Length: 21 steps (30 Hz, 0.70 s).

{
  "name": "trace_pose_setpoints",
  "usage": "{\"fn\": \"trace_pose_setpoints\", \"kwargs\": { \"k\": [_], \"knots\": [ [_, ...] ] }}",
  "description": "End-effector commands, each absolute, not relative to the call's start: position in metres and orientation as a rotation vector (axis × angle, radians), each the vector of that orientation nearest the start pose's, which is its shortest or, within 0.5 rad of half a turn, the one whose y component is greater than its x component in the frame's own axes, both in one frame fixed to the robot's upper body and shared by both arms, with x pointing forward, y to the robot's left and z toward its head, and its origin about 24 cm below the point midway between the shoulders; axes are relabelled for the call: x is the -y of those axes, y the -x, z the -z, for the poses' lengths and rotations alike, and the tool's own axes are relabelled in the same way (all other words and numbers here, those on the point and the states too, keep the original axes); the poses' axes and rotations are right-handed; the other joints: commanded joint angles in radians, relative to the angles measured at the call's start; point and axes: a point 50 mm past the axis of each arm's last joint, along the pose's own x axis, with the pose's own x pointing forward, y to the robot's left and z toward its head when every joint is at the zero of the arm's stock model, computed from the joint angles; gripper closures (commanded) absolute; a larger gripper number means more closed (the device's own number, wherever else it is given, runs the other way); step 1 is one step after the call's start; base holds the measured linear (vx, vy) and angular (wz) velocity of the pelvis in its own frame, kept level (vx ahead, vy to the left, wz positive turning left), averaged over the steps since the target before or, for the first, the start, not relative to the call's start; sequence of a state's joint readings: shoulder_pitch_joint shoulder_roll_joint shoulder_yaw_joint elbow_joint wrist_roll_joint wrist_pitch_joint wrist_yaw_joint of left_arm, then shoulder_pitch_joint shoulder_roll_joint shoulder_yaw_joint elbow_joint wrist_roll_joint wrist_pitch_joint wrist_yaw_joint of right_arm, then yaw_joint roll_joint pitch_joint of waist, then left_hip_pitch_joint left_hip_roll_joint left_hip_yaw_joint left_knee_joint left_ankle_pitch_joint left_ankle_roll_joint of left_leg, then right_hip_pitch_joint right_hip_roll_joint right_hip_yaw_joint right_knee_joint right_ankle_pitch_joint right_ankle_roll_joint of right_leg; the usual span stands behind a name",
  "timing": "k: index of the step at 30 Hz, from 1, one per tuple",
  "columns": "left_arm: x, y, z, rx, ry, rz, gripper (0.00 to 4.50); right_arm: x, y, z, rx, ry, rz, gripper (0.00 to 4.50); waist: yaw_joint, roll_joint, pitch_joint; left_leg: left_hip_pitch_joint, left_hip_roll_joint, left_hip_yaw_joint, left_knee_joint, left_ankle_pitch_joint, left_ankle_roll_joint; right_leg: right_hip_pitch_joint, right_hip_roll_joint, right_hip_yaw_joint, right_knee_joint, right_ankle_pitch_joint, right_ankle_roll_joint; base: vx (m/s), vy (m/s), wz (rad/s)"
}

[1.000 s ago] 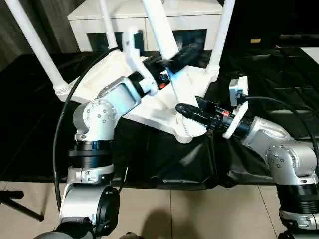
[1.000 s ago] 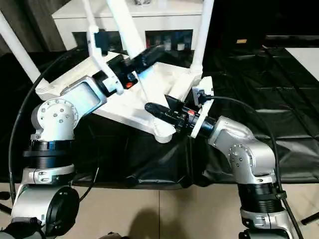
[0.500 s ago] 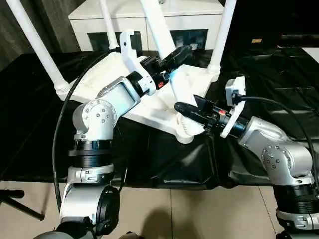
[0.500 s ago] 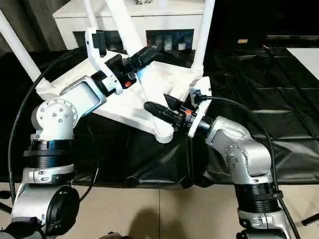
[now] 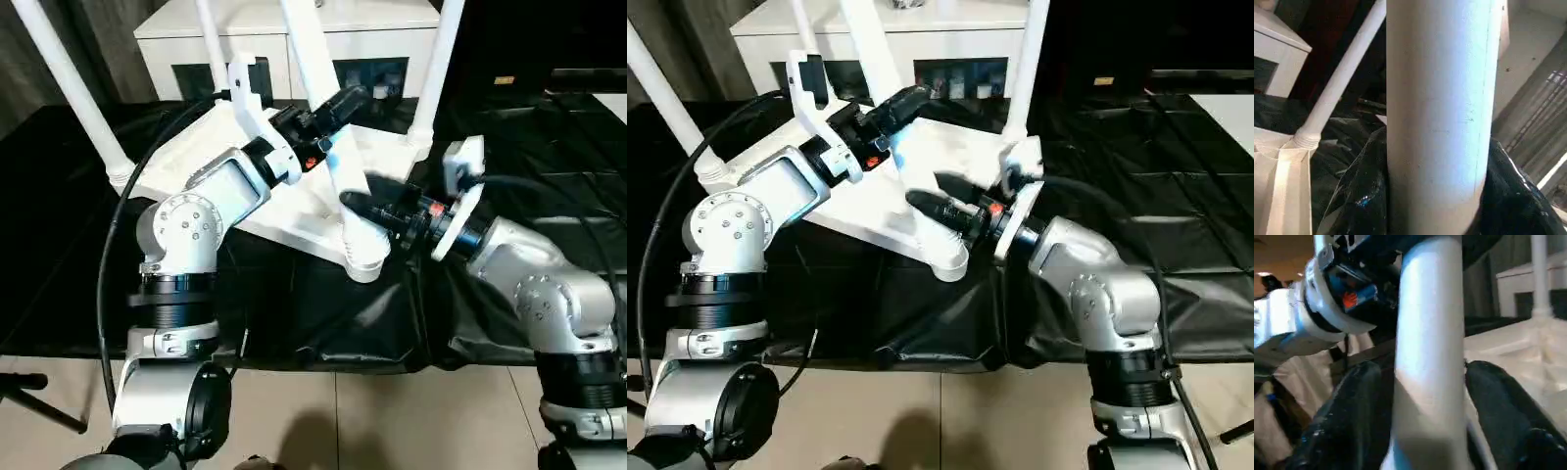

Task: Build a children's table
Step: Pick table leg

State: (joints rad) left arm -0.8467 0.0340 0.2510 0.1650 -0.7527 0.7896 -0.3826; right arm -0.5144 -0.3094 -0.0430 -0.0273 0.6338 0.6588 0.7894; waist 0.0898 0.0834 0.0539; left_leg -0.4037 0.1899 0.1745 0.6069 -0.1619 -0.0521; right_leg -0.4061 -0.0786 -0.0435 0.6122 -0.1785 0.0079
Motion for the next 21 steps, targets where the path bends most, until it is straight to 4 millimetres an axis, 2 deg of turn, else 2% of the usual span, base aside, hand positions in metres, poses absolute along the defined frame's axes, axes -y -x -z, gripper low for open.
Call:
{"fn": "trace_pose_setpoints", "kwargs": {
  "k": [1,4,8,9,10,13,15,18,21],
  "knots": [
    [-0.084,-0.345,-0.224,0.029,0.650,0.921,2.65,0.129,-0.306,-0.167,-0.026,-0.322,-1.104,1.13,0.001,-0.024,-0.080,0.021,0.018,-0.006,-0.059,-0.140,0.055,0.051,-0.043,0.023,-0.070,-0.166,-0.204,0.000,0.000,0.00],
    [-0.084,-0.340,-0.226,0.034,0.658,0.991,2.66,0.133,-0.308,-0.169,-0.052,-0.339,-1.125,0.84,0.002,-0.027,-0.080,0.021,0.017,-0.005,-0.058,-0.137,0.055,0.052,-0.044,0.023,-0.070,-0.171,-0.208,0.000,0.000,0.00],
    [-0.083,-0.332,-0.228,0.037,0.635,1.111,2.66,0.137,-0.309,-0.168,-0.093,-0.339,-1.133,0.62,0.003,-0.025,-0.079,0.022,0.019,-0.004,-0.059,-0.136,0.050,0.050,-0.044,0.024,-0.069,-0.186,-0.211,0.000,0.000,0.00],
    [-0.083,-0.321,-0.226,0.038,0.586,1.244,2.66,0.140,-0.309,-0.167,-0.147,-0.342,-1.171,0.62,0.002,-0.026,-0.079,0.022,0.017,-0.004,-0.057,-0.134,0.052,0.050,-0.044,0.024,-0.070,-0.185,-0.210,0.000,0.000,0.00],
    [-0.083,-0.317,-0.225,0.036,0.564,1.301,2.66,0.141,-0.308,-0.167,-0.173,-0.347,-1.192,0.62,0.003,-0.026,-0.080,0.021,0.018,-0.006,-0.060,-0.127,0.057,0.054,-0.044,0.023,-0.067,-0.180,-0.212,0.000,0.000,0.00],
    [-0.085,-0.305,-0.224,0.021,0.519,1.453,2.66,0.143,-0.305,-0.165,-0.255,-0.348,-1.260,0.62,0.003,-0.022,-0.080,0.025,0.019,-0.004,-0.058,-0.129,0.058,0.050,-0.041,0.023,-0.064,-0.173,-0.220,0.000,0.000,0.00],
    [-0.087,-0.301,-0.224,0.009,0.501,1.513,2.66,0.144,-0.303,-0.162,-0.304,-0.323,-1.302,0.62,0.003,-0.025,-0.078,0.025,0.020,-0.003,-0.059,-0.140,0.049,0.049,-0.042,0.023,-0.064,-0.180,-0.222,0.000,0.000,0.00],
    [-0.087,-0.301,-0.224,0.007,0.499,1.521,2.66,0.142,-0.300,-0.161,-0.335,-0.308,-1.355,0.62,0.006,-0.025,-0.077,0.029,0.023,-0.002,-0.059,-0.162,0.032,0.048,-0.045,0.026,-0.066,-0.206,-0.222,0.000,0.000,0.00],
    [-0.087,-0.300,-0.226,0.019,0.495,1.543,2.66,0.137,-0.294,-0.159,-0.365,-0.312,-1.424,0.94,0.008,-0.029,-0.076,0.026,0.022,-0.002,-0.060,-0.162,0.030,0.050,-0.046,0.027,-0.065,-0.214,-0.219,0.000,0.000,0.00]
  ]
}}
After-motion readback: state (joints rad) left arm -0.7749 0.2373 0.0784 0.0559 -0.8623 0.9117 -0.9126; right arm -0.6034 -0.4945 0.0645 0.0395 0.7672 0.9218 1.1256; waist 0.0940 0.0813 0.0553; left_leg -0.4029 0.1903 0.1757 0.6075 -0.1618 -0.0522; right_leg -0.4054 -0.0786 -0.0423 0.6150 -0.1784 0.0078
